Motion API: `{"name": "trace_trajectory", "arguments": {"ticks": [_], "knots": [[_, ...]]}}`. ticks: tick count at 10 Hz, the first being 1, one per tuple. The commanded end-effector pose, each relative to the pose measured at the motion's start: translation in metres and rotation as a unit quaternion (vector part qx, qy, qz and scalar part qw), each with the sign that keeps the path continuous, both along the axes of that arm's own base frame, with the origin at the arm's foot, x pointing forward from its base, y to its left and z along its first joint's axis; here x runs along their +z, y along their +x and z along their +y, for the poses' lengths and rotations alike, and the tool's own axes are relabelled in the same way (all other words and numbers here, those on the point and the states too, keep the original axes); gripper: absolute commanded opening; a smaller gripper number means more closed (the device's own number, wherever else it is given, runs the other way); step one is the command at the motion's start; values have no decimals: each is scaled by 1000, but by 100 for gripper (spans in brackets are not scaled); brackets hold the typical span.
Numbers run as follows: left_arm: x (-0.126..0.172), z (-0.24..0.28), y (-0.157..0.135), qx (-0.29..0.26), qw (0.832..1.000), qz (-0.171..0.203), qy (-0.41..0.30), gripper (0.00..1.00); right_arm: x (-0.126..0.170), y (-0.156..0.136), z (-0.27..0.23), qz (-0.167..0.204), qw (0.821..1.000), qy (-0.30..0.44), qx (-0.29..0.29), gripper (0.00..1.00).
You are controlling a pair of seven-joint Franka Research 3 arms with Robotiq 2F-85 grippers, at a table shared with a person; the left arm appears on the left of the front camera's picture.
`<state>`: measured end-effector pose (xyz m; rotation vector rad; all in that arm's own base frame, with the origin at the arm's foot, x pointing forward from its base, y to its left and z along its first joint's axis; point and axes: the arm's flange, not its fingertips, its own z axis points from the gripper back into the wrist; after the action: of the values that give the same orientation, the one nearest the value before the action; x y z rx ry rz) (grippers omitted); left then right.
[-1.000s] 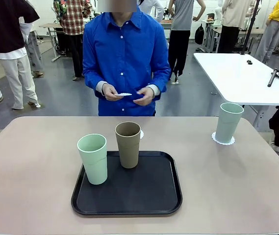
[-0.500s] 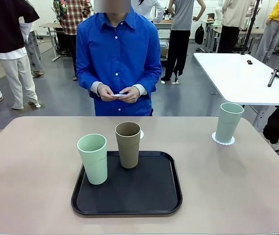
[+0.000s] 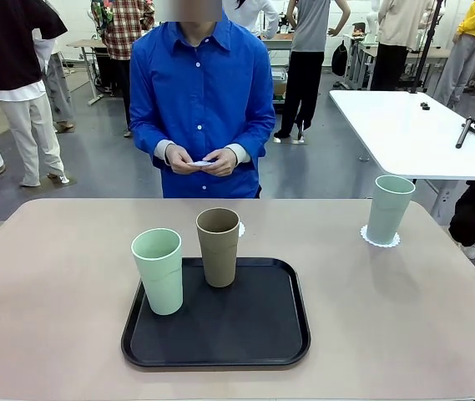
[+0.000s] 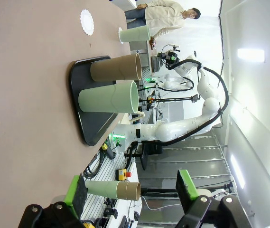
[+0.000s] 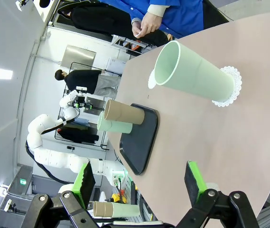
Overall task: Place coasters on the table and set cups on them.
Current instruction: Take one Reusable plastic cup from the Flat Tray and place it on a coaster set by the human.
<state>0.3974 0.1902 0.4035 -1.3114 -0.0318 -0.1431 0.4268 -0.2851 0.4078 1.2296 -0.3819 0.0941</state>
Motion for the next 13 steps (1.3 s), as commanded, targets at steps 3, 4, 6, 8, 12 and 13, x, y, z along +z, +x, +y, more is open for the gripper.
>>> {"name": "trace_trajectory", "arguments": {"ticks": [3, 4, 6, 8, 12, 13], "knots": [[2, 0, -1, 2, 1000, -3, -4, 100, 0, 0, -1, -1, 1000, 0, 0, 100], [2, 0, -1, 2, 1000, -3, -4, 100, 0, 0, -1, -1, 1000, 0, 0, 100], [2, 0, -1, 2, 1000, -3, -4, 100, 0, 0, -1, -1, 1000, 0, 0, 100], [2, 0, -1, 2, 1000, -3, -4, 100, 32, -4, 16, -12, 998, -42, 33, 100], [2, 0, -1, 2, 1000, -3, -4, 100, 166, -13, 100, -77, 961, -229, 137, 100], [2, 0, -1, 2, 1000, -3, -4, 100, 189, -15, 130, -134, 931, -280, 189, 100]]}}
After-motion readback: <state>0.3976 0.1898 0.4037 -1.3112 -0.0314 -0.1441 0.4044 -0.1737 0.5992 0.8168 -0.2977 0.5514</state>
